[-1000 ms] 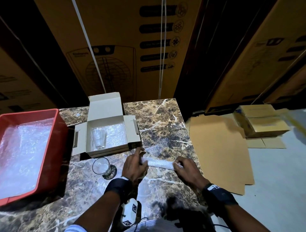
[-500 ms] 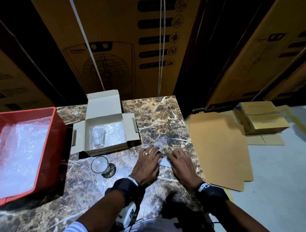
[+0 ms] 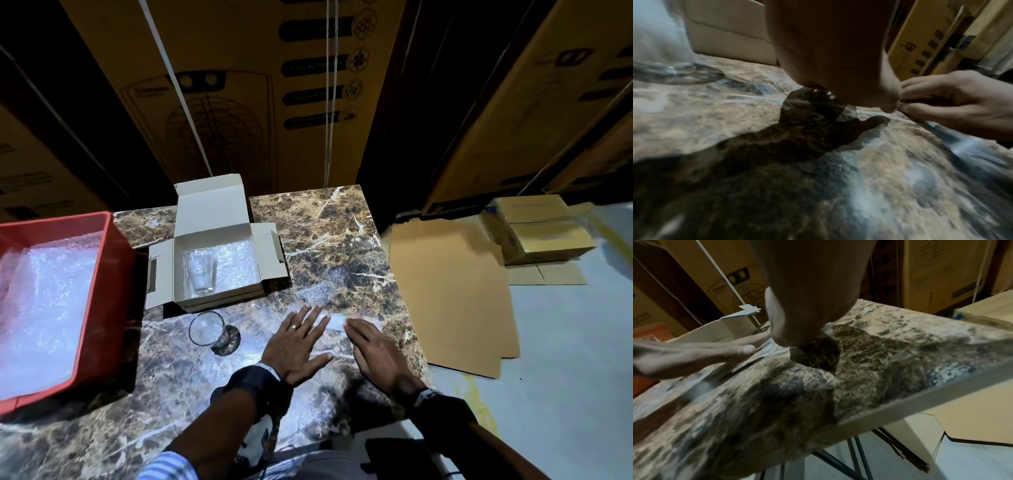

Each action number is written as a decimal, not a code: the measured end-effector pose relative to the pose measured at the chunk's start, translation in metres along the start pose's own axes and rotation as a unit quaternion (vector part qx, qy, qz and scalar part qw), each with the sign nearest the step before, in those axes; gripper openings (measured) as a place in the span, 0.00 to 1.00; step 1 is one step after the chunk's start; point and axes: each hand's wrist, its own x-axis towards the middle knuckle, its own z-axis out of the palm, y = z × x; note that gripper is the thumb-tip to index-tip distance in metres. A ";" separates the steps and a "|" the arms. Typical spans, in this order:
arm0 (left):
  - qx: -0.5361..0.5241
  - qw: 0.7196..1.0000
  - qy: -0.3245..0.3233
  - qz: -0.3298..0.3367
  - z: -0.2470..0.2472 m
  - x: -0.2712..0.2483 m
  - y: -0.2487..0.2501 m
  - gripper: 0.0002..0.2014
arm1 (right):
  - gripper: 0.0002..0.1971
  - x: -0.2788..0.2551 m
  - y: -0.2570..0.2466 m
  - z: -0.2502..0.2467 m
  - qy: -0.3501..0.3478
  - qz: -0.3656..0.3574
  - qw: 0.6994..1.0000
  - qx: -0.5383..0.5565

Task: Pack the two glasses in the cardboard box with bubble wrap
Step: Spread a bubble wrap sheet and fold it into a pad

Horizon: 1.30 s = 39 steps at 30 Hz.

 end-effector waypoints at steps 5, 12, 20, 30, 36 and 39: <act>-0.001 0.999 -0.013 -0.043 -0.009 -0.015 -0.023 0.39 | 0.25 -0.006 0.004 -0.001 0.007 0.024 0.999 0.026; -0.009 0.998 0.001 -0.069 -0.011 -0.026 -0.032 0.36 | 0.15 -0.005 0.015 -0.020 0.020 0.040 0.999 0.001; -0.025 0.991 0.098 -0.086 -0.020 -0.023 -0.004 0.40 | 0.11 0.008 -0.003 -0.034 -0.032 0.040 0.992 -0.114; -0.038 0.992 0.120 0.005 -0.005 0.000 0.058 0.27 | 0.08 0.013 -0.049 -0.065 -0.115 0.073 0.975 -0.176; -0.124 0.981 0.147 0.019 0.011 -0.006 0.062 0.19 | 0.06 0.002 -0.068 -0.081 -0.151 0.065 0.981 -0.108; -0.176 0.970 0.167 -0.005 0.017 -0.009 0.065 0.13 | 0.06 0.001 -0.067 -0.082 -0.153 0.044 0.985 -0.066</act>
